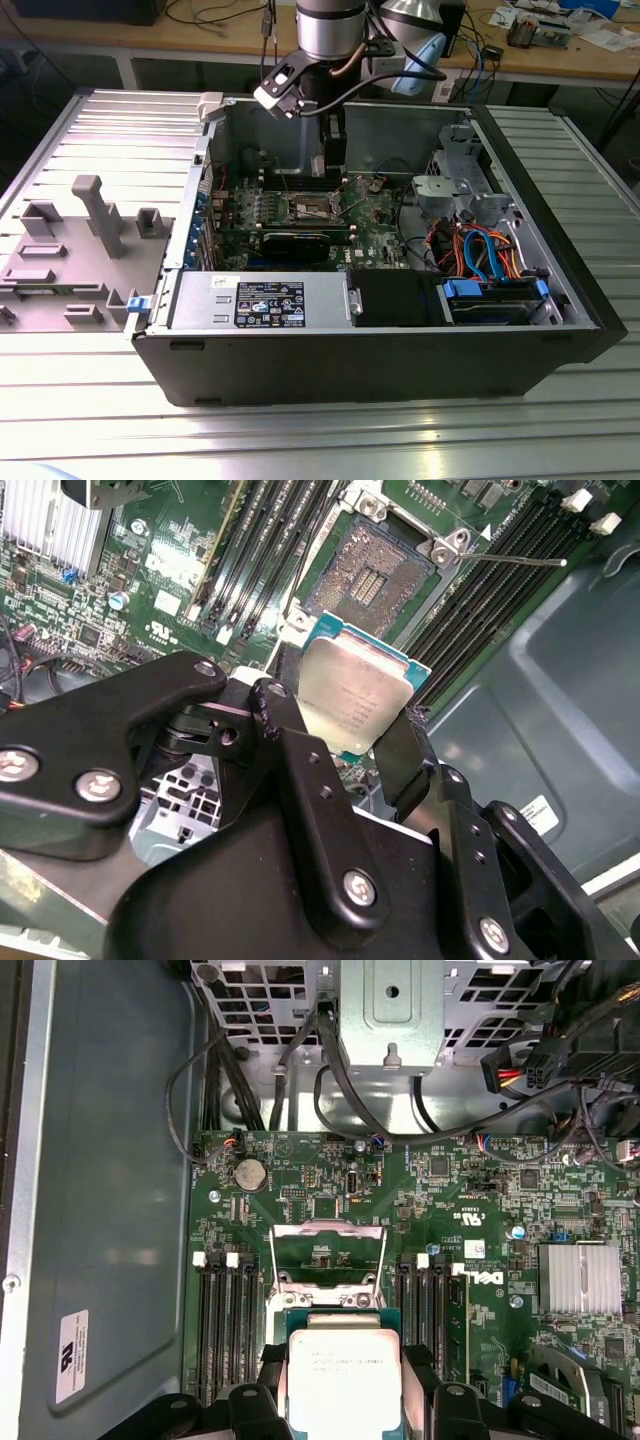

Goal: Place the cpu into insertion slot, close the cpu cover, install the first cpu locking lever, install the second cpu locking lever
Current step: 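Place the cpu into insertion slot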

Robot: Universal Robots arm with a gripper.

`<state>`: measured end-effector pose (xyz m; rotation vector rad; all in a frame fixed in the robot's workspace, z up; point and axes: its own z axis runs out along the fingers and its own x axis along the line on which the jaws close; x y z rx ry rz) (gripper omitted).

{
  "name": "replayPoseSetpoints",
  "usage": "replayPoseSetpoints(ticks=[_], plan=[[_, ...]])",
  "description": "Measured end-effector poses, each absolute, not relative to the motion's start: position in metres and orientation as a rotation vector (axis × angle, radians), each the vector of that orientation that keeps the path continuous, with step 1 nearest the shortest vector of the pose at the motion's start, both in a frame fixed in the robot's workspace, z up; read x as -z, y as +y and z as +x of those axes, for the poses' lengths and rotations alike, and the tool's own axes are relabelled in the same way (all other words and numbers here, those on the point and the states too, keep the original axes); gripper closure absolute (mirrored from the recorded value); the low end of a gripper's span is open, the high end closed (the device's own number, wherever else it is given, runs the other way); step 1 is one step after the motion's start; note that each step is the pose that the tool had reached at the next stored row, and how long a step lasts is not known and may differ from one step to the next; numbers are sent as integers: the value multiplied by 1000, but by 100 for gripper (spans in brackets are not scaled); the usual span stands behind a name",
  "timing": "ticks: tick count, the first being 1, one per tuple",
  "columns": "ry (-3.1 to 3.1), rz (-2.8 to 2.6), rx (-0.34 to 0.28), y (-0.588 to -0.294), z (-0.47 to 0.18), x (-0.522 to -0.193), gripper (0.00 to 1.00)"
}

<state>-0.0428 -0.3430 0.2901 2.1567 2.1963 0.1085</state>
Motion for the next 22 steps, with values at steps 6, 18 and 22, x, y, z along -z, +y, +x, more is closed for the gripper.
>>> replayPoseSetpoints(ticks=[6,18,22], plan=[[2196,2157,-109,-343,-43,-286,46],[2196,2157,-108,-343,-45,-280,46],[2196,2157,-108,-343,-45,-279,46]])
